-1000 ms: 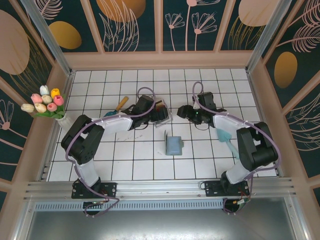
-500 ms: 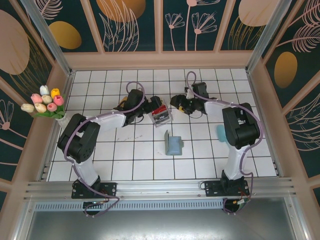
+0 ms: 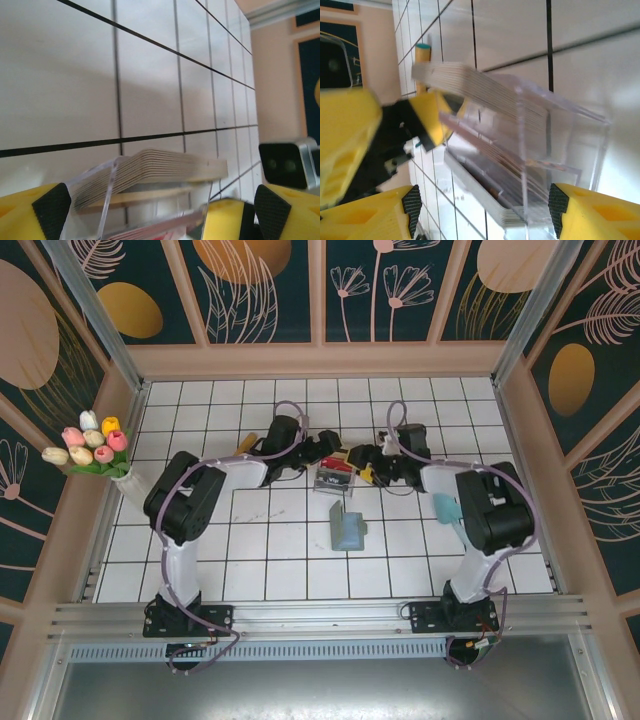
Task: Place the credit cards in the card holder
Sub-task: Rotate the storage box at the center of the table.
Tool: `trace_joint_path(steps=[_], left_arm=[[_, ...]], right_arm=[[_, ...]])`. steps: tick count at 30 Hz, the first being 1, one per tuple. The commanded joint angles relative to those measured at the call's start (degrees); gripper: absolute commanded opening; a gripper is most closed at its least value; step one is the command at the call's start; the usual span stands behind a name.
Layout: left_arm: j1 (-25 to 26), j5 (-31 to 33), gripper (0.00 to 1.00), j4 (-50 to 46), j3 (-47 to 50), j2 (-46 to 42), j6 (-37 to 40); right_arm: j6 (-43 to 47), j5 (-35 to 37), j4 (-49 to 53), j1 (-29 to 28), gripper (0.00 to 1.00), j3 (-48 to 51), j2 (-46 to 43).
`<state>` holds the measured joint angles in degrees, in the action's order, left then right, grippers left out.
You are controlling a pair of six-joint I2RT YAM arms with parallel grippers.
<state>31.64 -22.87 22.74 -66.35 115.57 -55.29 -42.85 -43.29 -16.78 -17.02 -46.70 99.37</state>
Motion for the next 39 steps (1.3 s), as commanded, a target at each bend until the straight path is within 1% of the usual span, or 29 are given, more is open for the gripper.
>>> trace_joint_path(steps=[1,3,5,7,11,13,15,16,18,20,21,23,24,25,27,29,31,33,34,39], left_arm=[[3.2,-7.4,0.96,4.0,-4.0,3.2,-2.0],[4.5,-8.6,0.96,4.1,-6.8,5.6,-2.5],[6.0,-9.9,0.96,3.9,-10.5,8.7,-3.2],[7.0,-10.8,0.96,3.0,-14.2,11.4,-3.6],[8.7,-11.9,0.96,0.9,-20.6,15.3,-3.7],[8.7,-10.6,0.94,-0.6,-21.8,15.3,-3.2],[8.6,-6.0,0.96,-7.2,-23.2,13.4,0.6],[8.7,-2.0,0.97,-12.5,-24.3,12.1,3.6],[8.6,5.4,0.99,-19.0,-23.8,8.4,6.4],[8.6,11.7,0.98,-21.4,-20.4,3.5,7.0],[8.7,13.8,0.98,-21.8,-18.4,1.2,6.8],[8.6,17.8,0.98,-22.1,-12.9,-3.8,5.6],[8.6,18.7,0.98,-21.6,-10.3,-5.8,5.2],[8.6,18.9,0.98,-20.9,-7.6,-7.8,4.3],[8.7,16.2,0.95,-17.4,-1.8,-10.8,2.0],[8.7,11.0,0.89,-11.9,3.1,-12.4,-0.9],[8.9,6.3,0.87,-6.5,6.2,-12.4,-3.9],[9.4,3.1,0.86,-1.8,7.6,-11.2,-6.3],[9.6,1.8,0.86,0.2,7.8,-10.2,-7.6],[9.9,0.0,0.86,5.4,6.9,-5.4,-11.3]], right_arm=[[-1.9,1.4,-4.4,0.4,0.71,5.6,-7.3],[-2.2,3.2,-3.5,1.2,0.71,9.0,-10.6],[-3.1,3.8,-5.0,1.8,0.71,13.0,-14.1],[-3.1,4.5,-4.5,2.2,0.72,15.3,-16.3],[-2.3,6.0,-0.9,3.4,0.72,17.0,-19.9],[-1.3,8.3,2.8,3.8,0.72,17.3,-22.9],[1.2,10.9,8.3,4.3,0.72,16.6,-26.4],[3.6,13.3,12.6,4.5,0.72,15.6,-28.5],[9.2,20.6,21.5,4.6,0.73,12.6,-31.6],[15.9,28.6,27.4,4.6,0.73,9.2,-33.4],[18.7,31.1,28.6,4.6,0.73,8.2,-33.5],[23.5,35.0,30.7,4.6,0.73,5.9,-32.4],[25.2,35.2,31.7,4.6,0.74,4.5,-31.4],[27.2,33.6,32.6,4.6,0.75,2.7,-29.8],[29.3,30.6,33.9,4.6,0.75,-0.8,-26.3],[30.9,28.9,34.6,4.6,0.77,-4.0,-22.1],[31.3,29.1,36.5,4.7,0.78,-7.8,-18.2],[31.5,28.1,37.0,4.7,0.78,-10.5,-15.0],[32.0,26.1,36.8,4.6,0.78,-11.3,-13.2],[29.4,20.6,35.1,4.6,0.77,-14.7,-6.5]])
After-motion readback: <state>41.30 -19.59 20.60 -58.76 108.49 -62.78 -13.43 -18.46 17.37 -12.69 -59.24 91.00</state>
